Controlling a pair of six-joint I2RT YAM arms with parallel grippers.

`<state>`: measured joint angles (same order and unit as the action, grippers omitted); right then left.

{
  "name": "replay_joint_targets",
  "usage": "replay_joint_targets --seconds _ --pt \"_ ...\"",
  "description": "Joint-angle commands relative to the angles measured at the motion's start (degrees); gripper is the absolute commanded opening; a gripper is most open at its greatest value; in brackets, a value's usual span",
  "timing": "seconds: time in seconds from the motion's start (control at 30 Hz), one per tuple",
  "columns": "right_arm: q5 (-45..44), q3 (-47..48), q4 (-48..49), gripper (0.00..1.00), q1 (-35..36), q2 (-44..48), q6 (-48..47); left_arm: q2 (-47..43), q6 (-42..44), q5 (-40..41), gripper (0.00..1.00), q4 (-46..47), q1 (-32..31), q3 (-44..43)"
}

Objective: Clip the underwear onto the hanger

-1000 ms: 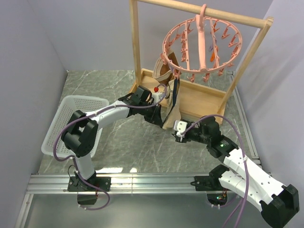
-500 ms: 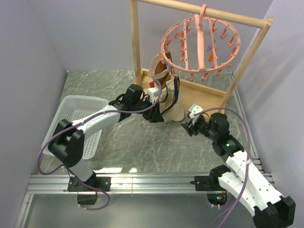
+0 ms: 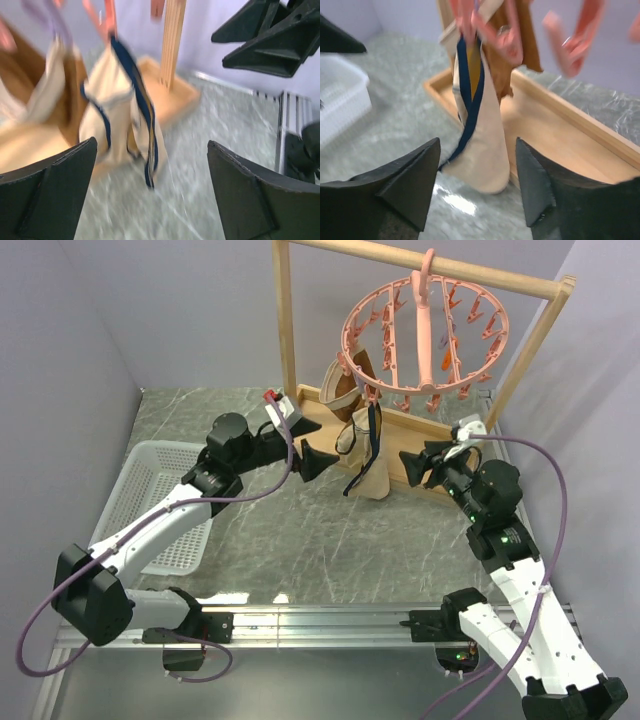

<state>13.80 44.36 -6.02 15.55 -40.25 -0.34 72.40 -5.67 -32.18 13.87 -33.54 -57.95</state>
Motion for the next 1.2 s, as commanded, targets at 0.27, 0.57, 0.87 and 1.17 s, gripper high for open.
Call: replay_joint_targets --seconds 0.27,0.57,0.87,1.17 --pt "0.0 16.3 -5.6 0.69 -5.2 -5.5 12.5 11.7 0.7 12.7 0.97 27.5 -11.3 -5.8" --pt "5.9 31.1 -14.8 0.59 -13.0 -14.6 16.7 29.8 1.3 22.4 0.86 47.5 -19.6 -15.3" --pt "11.4 35.0 -20.4 0.54 -15.9 -16.6 14.6 45.7 8.7 34.5 0.78 53.8 -24.6 -30.3" --pt "19.1 35.9 -22.3 0.57 -19.9 -16.8 12.8 50.1 9.9 40.1 0.65 51.5 -24.6 -36.4"
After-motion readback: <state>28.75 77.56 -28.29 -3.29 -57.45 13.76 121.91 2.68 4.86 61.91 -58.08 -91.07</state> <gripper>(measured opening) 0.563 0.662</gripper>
